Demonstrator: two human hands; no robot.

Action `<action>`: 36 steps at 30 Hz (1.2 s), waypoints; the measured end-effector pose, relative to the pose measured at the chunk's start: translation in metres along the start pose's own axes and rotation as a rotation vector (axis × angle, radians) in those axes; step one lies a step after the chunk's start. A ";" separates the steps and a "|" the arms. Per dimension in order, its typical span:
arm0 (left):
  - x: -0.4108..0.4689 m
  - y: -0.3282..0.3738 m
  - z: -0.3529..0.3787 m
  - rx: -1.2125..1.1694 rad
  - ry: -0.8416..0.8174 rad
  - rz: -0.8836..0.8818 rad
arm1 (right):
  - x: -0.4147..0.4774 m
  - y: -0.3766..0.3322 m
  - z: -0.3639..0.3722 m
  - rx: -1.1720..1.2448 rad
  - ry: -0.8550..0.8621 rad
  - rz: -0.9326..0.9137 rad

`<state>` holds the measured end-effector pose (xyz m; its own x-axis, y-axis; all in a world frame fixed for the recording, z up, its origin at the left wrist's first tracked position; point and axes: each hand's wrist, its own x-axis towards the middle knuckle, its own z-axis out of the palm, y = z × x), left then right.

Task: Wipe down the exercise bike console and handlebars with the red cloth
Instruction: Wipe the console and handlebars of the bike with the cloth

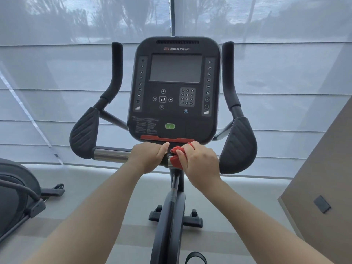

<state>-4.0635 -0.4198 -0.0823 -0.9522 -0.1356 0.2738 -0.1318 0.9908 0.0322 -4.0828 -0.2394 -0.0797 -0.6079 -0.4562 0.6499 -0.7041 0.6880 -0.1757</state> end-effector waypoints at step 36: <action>0.008 -0.085 -0.004 -0.120 -0.029 0.189 | 0.013 -0.048 0.017 -0.115 -0.139 0.105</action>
<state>-4.0585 -0.5054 -0.0790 -0.9647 0.0539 0.2578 0.0815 0.9919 0.0977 -4.0633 -0.2880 -0.0749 -0.7262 -0.4463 0.5229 -0.5925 0.7921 -0.1467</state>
